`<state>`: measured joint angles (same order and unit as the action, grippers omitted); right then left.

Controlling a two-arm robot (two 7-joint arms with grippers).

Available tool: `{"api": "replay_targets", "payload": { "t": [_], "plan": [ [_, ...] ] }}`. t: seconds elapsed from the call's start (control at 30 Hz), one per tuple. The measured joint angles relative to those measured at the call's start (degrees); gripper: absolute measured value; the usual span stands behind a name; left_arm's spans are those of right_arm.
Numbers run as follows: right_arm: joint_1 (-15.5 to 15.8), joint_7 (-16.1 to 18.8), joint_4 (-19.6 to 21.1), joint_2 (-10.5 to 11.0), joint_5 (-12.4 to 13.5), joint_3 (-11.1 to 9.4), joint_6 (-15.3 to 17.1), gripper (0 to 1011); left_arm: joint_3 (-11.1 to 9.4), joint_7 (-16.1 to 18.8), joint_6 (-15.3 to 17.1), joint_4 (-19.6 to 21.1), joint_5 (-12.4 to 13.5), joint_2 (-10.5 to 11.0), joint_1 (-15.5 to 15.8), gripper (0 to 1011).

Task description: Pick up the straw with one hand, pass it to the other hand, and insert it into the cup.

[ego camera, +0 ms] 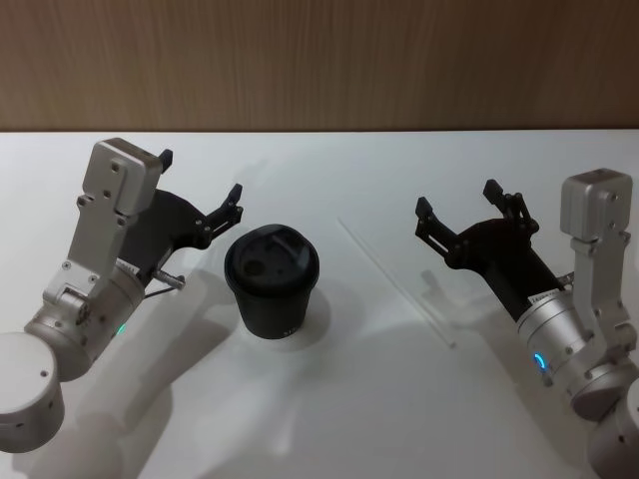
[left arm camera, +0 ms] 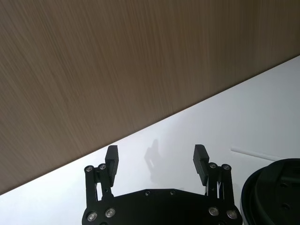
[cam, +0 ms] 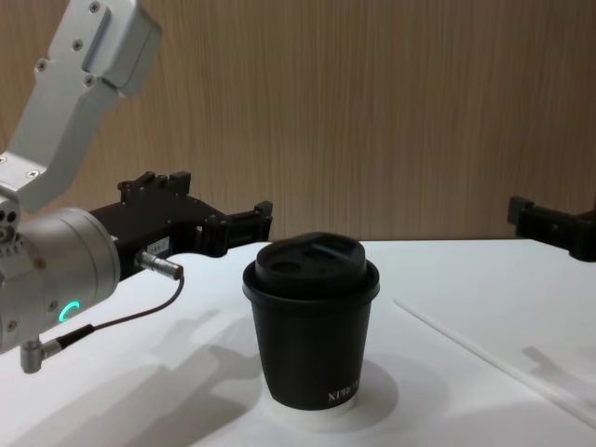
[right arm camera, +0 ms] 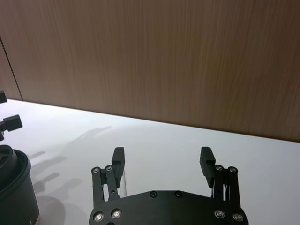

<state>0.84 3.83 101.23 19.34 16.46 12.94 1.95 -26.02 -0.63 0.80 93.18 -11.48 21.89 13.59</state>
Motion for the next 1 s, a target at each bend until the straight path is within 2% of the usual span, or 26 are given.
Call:
{"api": "replay_targets", "payload": {
  "t": [0.43,0.67,1.0],
  "plan": [
    [-0.05,0.21,0.0,0.2,-0.18,-0.01,0.0,1001,0.0,0.0,0.0,0.0,0.0,0.0,0.0,1003],
    [-0.76,1.96,-0.14,1.61,-0.58,-0.09,0.56,1001,0.0,0.0,0.0,0.0,0.0,0.0,0.0,1003],
    [-1.66,5.56,-0.47,4.22,0.23,-1.2,3.33,1001,0.0,0.0,0.0,0.0,0.0,0.0,0.0,1003]
  ]
}}
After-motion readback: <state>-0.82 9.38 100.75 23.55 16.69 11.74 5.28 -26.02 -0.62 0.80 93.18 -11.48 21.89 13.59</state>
